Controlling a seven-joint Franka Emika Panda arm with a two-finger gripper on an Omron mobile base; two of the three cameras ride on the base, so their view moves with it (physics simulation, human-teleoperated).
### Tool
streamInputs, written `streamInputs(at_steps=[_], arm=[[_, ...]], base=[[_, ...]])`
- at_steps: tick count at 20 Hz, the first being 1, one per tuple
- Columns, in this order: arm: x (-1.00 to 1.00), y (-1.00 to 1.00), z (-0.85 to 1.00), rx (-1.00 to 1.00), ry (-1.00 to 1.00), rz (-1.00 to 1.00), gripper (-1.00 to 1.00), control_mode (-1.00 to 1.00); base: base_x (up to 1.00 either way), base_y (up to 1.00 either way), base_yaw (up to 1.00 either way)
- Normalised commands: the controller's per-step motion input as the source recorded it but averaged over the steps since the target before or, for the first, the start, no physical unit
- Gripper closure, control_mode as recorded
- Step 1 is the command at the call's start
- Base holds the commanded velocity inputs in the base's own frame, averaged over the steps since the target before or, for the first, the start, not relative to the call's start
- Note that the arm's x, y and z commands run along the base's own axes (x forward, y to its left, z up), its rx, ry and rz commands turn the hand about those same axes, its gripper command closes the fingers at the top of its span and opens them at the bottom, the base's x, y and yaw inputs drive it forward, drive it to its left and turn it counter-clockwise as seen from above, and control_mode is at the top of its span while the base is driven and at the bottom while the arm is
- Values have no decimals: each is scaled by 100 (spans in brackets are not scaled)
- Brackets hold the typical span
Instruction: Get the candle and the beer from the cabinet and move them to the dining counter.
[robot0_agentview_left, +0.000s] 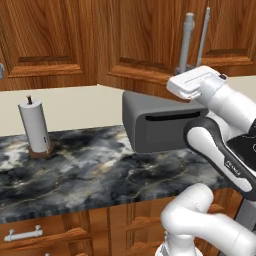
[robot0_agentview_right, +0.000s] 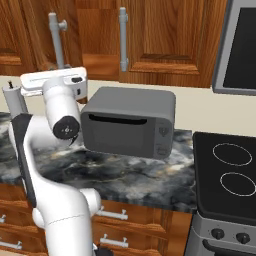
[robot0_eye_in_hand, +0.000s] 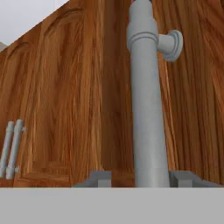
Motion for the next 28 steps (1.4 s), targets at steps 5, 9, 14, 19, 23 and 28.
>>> streamInputs(at_steps=[5, 9, 14, 19, 23, 28], arm=[[-52, 79, -2, 0, 3, 19, 100, -100], [-36, 65, -4, 0, 6, 15, 100, -100], [-28, 74, -12, 0, 7, 13, 100, -100], [-33, 84, -18, 0, 7, 11, 100, -100], [-32, 83, -11, 0, 15, 11, 100, -100], [-35, 87, -13, 0, 15, 9, 100, -100]], base=[[0, 0, 0], [0, 0, 0], [0, 0, 0], [0, 0, 0], [0, 0, 0], [0, 0, 0]])
